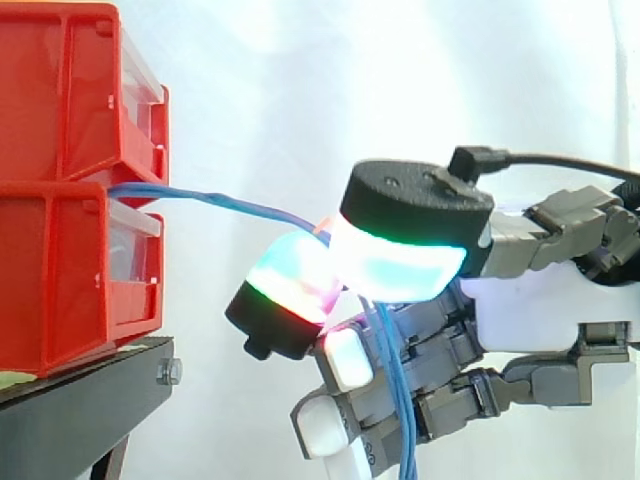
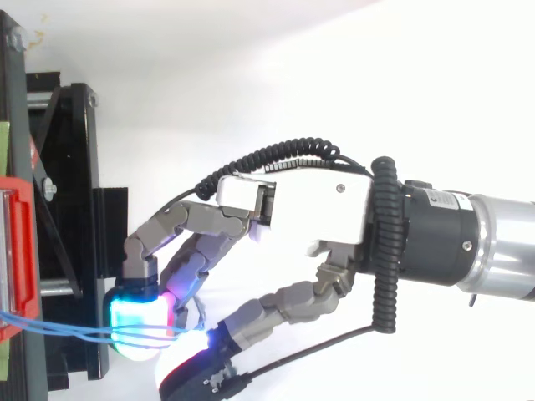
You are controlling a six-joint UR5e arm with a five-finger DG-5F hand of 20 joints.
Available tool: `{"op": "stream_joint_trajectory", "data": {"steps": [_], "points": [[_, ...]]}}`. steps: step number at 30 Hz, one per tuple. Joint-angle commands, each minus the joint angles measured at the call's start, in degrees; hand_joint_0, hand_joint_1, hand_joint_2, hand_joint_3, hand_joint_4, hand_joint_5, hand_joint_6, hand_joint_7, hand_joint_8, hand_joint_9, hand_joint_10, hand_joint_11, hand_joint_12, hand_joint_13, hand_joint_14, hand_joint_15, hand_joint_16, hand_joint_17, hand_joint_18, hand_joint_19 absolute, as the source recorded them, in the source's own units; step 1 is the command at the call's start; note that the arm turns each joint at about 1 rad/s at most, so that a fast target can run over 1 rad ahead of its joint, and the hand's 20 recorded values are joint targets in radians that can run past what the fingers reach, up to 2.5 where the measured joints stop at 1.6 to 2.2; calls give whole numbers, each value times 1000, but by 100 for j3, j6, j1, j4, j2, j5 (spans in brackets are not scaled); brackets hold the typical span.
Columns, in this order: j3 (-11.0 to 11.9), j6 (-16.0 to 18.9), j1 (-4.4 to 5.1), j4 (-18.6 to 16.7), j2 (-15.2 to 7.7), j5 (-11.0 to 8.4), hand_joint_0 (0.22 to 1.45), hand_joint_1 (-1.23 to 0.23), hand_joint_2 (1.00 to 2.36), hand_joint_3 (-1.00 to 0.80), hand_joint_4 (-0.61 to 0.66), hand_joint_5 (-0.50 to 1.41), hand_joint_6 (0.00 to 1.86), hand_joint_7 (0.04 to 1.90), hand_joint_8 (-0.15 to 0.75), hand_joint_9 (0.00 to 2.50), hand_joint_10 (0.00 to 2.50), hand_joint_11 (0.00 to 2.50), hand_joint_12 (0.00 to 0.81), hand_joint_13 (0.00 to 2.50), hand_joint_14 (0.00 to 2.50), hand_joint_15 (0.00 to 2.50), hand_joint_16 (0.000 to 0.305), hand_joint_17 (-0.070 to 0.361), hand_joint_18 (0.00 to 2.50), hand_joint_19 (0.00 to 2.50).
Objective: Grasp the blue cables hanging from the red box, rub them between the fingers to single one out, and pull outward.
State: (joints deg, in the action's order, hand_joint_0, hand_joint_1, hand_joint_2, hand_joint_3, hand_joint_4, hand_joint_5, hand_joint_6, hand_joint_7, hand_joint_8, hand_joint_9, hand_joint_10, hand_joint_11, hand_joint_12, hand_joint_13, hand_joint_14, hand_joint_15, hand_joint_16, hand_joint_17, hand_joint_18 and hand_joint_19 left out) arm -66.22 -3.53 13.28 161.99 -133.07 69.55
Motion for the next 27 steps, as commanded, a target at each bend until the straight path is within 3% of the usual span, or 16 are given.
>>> {"op": "stream_joint_trajectory", "data": {"steps": [1, 7, 14, 19, 23, 27], "points": [[22, 28, -1, 26, 0, -2, 591, -797, 1000, -500, 151, -157, 908, 1003, 294, 1053, 18, 600, 356, 863, 24, 575, 42, 94, 678, 500], [22, 54, 8, 34, 0, -2, 519, -692, 1000, -500, 161, -146, 891, 1025, 318, 1099, 17, 577, 374, 882, 25, 586, 46, 104, 707, 521], [66, 54, 17, 61, 0, -2, 558, -600, 1000, -500, 148, -144, 881, 1044, 313, 1102, 18, 578, 367, 878, 24, 589, 46, 103, 698, 548], [92, 54, 17, 96, 0, -2, 602, -771, 1020, -146, 105, -152, 893, 1071, 310, 1040, 20, 582, 370, 845, 26, 595, 47, 105, 684, 553], [92, 54, 17, 166, 0, 77, 629, -840, 1021, -142, 39, -164, 903, 1017, 291, 989, 18, 573, 366, 802, 25, 588, 46, 103, 667, 547], [92, 54, 17, 219, 0, 121, 719, -954, 1014, -297, -1, -175, 907, 1070, 277, 947, 20, 567, 359, 776, 25, 563, 45, 102, 661, 511]]}}
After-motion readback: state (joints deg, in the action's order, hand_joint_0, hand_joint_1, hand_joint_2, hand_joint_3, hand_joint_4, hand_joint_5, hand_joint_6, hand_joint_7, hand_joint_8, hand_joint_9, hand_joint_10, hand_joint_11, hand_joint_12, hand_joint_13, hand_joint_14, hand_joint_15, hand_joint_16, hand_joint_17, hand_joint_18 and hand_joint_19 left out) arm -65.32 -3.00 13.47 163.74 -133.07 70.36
